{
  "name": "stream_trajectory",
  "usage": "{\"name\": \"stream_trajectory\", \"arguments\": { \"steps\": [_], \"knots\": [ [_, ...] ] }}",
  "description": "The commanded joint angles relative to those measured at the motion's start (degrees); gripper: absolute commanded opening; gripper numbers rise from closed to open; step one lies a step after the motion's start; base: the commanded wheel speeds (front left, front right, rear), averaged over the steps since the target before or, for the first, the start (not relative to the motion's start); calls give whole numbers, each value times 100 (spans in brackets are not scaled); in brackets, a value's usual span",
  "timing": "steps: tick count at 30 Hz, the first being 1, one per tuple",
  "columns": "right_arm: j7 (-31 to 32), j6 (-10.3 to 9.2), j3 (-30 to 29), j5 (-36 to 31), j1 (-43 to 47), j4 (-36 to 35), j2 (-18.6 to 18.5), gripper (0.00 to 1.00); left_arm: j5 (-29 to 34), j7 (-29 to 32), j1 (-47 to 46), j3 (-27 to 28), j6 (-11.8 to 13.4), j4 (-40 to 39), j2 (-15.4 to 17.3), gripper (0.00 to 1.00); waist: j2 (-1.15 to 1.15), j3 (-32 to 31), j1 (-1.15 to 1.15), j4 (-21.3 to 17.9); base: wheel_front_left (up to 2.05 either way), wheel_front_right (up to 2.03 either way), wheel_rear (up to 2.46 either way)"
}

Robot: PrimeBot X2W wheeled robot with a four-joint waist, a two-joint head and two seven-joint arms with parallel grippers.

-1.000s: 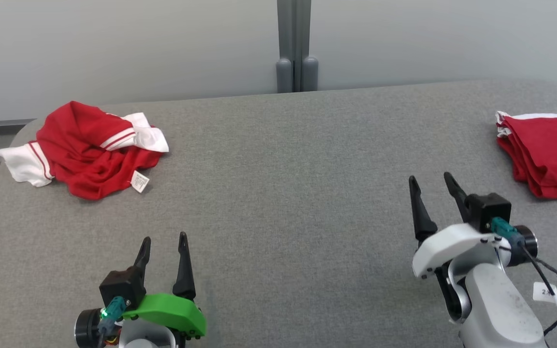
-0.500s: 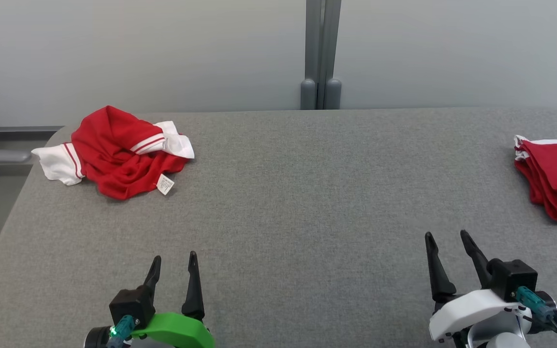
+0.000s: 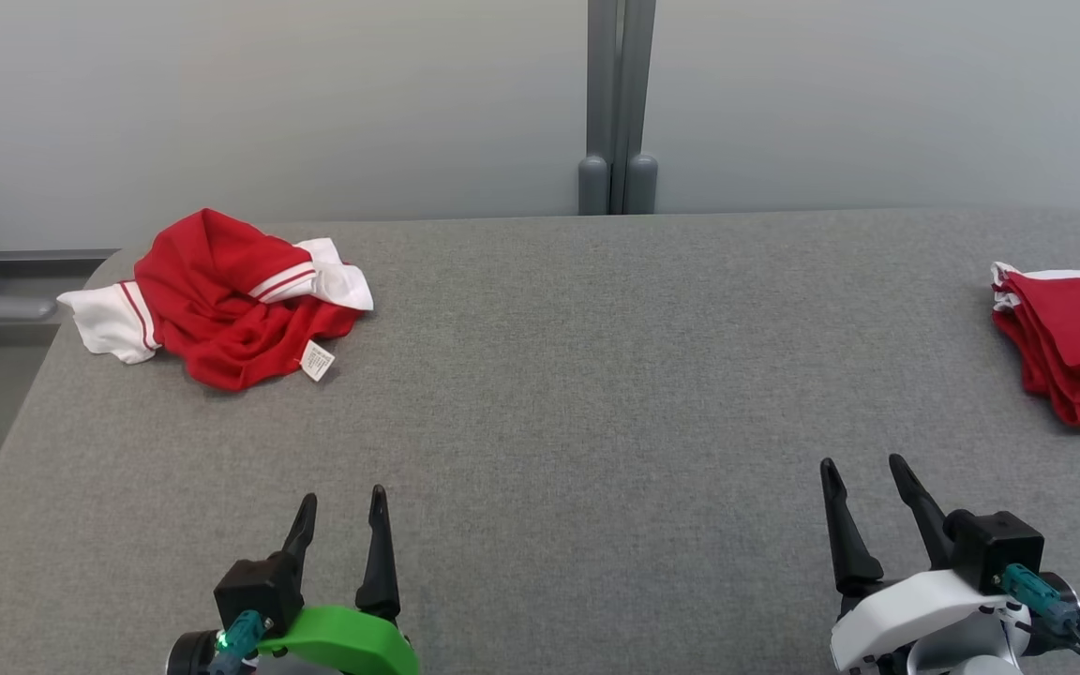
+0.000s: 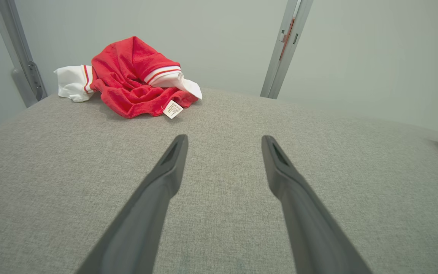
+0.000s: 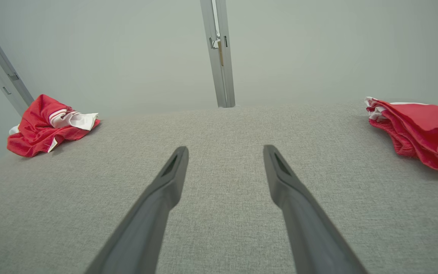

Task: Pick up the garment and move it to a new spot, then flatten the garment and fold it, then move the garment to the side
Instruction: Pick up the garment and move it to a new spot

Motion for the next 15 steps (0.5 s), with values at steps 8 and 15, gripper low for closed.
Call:
{"name": "stream_trajectory", "arguments": {
  "steps": [8, 15],
  "knots": [
    [48, -11, -28, 54, 100, -60, -14, 100, 43, -17, -55, -22, -9, 18, 5, 100, 0, 5, 0, 95, 0, 0, 0],
    [-29, -10, -17, 113, 104, -118, -13, 100, 100, -17, -177, -51, 4, 2, 18, 100, 0, -2, 0, 767, 0, 0, 0]
  ]
}}
